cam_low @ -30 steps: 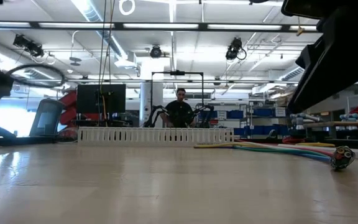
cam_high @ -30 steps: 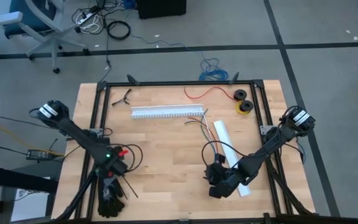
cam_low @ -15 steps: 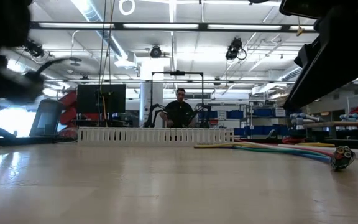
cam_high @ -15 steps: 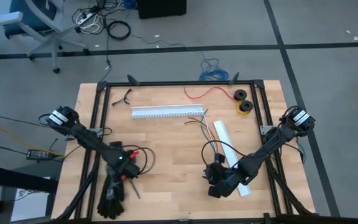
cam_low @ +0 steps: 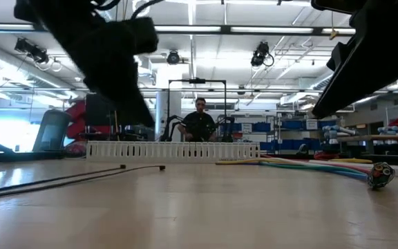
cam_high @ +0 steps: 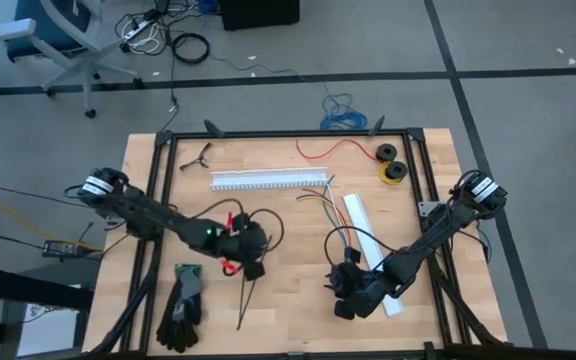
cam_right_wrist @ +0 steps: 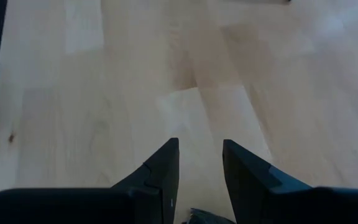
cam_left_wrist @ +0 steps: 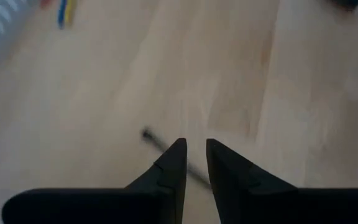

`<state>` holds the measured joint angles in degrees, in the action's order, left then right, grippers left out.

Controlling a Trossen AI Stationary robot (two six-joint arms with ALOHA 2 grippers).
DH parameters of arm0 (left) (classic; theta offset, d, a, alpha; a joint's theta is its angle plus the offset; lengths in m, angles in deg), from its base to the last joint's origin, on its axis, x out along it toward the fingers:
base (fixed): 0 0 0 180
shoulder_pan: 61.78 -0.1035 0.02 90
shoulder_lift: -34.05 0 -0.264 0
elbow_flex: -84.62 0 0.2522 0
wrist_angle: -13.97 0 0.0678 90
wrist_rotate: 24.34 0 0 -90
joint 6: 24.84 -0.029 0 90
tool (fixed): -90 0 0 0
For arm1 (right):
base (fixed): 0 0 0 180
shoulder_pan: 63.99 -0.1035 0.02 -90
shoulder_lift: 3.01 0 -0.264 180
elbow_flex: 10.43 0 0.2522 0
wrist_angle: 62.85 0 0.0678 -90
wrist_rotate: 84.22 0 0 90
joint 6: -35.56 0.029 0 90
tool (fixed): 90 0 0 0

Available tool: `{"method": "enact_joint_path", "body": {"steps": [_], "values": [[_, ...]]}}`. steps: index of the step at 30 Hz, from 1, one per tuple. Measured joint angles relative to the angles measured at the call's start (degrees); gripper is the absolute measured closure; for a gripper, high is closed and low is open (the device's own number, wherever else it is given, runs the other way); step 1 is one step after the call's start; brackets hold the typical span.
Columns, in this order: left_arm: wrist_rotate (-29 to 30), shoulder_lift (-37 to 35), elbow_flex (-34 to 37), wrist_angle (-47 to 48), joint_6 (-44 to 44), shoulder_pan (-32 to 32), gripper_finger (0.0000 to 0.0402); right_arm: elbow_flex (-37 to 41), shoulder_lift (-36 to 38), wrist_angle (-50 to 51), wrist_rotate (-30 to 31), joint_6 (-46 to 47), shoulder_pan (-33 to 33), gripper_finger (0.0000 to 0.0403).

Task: Ziptie cables
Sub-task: Prepare the black zip tie

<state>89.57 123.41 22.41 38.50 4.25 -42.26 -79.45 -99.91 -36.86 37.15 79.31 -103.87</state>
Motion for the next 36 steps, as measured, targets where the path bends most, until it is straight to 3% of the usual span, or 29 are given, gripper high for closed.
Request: {"method": "enact_joint_path", "body": {"steps": [3,8,14,18,22,25,30,36], "values": [[2.95,-2.74,-0.09,-1.23,-0.43,-0.4,0.033,0.0,-0.02,0.03,2.63,-0.17,-0.11,0.0292],[12.61,-8.8,-0.03,-1.37,-0.93,1.28,0.033,0.0,-0.02,0.02,5.94,-0.5,-0.04,0.0292],[25.85,-16.09,1.77,-1.15,-2.11,7.29,0.033,0.33,-0.02,0.53,10.54,-1.36,-1.68,0.0292],[29.53,-19.53,4.07,-1.77,-0.85,11.61,0.033,2.23,-0.02,0.55,11.36,-0.31,-2.16,0.0292],[28.31,-19.93,8.59,-6.82,4.07,13.67,0.033,6.04,-0.02,-2.36,11.17,2.63,-1.55,0.0292],[23.12,-18.61,13.8,-15.01,9.11,13.7,0.033,9.74,-0.02,-12.25,10.3,2.75,0.38,0.0292],[18.19,-15.57,21.03,-28.66,16.62,12.0,0.033,13.35,-0.02,-28.45,0.26,-1.27,6.15,0.0292],[10.31,-12.96,23.49,-28.16,29.16,8.09,0.0325,13.38,-0.02,-33.1,-5.8,-5.34,9.09,0.0292]]}}
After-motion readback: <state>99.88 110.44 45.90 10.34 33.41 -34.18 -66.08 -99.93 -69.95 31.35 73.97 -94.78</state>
